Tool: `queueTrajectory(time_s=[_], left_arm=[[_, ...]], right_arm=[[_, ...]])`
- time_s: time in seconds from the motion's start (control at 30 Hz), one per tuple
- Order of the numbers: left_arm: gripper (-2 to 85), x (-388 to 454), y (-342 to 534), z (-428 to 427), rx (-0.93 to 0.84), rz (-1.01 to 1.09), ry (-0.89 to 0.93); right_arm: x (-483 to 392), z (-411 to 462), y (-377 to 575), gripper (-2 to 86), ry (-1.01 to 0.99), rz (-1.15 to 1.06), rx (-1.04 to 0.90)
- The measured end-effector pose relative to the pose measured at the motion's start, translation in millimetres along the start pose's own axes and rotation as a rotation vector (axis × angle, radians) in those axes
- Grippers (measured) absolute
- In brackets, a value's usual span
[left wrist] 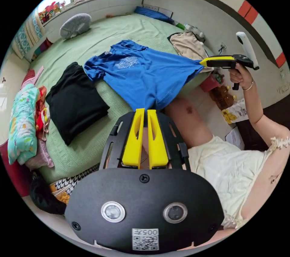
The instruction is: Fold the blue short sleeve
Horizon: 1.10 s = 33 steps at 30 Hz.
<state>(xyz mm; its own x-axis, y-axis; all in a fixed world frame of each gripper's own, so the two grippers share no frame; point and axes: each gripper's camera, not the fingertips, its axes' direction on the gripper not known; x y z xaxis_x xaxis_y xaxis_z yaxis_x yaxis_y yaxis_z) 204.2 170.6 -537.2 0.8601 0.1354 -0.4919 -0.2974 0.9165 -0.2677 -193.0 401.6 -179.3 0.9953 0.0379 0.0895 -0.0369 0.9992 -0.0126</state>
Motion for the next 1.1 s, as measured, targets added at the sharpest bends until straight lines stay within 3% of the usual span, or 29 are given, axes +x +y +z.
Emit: queueTrajectory(time_s=[0.13,0.3,0.57,0.73,0.93,1.1], left_arm=[[1.6,-11,46,20,-0.096,-0.092,-0.056],[1.7,-42,98,42,-0.114,-0.269,-0.006],[1.8,-55,124,30,-0.076,-0.306,-0.036],[1.7,-59,139,23,-0.078,-0.296,-0.045],[1.7,-71,164,19,-0.086,-0.304,-0.037],[1.8,-89,190,12,-0.061,-0.334,0.006]], right_arm=[[-12,30,39,0.0,-0.048,-0.028,-0.074],[39,72,94,7.0,0.016,0.185,-0.050],[131,128,141,12.5,-0.060,0.493,-0.065],[139,158,129,12.6,-0.109,0.487,-0.081],[143,179,120,4.3,-0.112,0.492,-0.110],[134,147,127,-1.3,-0.009,0.459,-0.016]])
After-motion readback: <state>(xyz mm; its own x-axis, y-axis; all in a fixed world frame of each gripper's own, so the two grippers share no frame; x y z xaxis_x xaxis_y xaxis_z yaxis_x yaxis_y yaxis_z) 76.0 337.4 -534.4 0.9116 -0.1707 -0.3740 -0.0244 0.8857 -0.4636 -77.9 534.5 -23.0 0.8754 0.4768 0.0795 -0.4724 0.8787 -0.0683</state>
